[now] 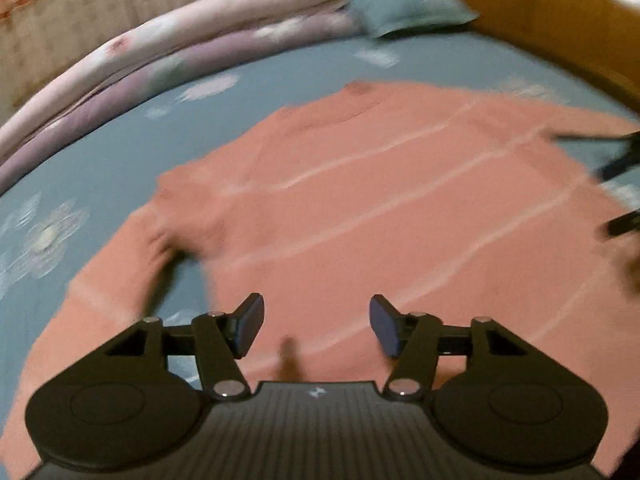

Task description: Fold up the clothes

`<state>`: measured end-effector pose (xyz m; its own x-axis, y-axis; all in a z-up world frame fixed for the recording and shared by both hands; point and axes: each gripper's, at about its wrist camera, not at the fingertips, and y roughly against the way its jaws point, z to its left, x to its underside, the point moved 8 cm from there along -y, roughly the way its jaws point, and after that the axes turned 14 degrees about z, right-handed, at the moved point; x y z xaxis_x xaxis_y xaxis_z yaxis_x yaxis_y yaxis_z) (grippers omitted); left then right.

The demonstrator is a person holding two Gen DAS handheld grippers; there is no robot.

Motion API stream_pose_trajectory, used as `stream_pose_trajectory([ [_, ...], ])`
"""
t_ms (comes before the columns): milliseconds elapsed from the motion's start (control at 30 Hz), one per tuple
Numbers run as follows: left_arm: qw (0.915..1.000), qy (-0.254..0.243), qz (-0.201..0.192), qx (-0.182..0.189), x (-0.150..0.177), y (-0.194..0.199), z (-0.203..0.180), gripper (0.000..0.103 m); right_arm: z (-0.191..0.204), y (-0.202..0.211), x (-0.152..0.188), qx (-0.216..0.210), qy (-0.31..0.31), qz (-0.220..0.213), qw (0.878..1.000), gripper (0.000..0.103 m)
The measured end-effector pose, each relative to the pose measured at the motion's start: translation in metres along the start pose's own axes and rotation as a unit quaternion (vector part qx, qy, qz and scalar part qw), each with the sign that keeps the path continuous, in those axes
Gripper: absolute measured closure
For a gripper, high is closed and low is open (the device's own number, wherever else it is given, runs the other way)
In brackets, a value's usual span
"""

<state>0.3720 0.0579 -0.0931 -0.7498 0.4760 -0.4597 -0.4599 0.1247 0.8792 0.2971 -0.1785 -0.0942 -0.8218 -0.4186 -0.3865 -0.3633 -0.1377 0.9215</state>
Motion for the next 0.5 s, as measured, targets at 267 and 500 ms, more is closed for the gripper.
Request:
stream_pose_trajectory([
  [267, 0.9932, 0.091, 0.073, 0.009, 0.062, -0.014, -0.006, 0.037, 0.046, -0.013, 0.031, -0.051, 0.038, -0.024, 0.998, 0.013],
  [500, 0.9979, 0.039, 0.006, -0.052, 0.082, 0.063, -0.040, 0.035, 0.047, 0.028, 0.078, -0.007, 0.076, -0.027, 0.997, 0.014],
])
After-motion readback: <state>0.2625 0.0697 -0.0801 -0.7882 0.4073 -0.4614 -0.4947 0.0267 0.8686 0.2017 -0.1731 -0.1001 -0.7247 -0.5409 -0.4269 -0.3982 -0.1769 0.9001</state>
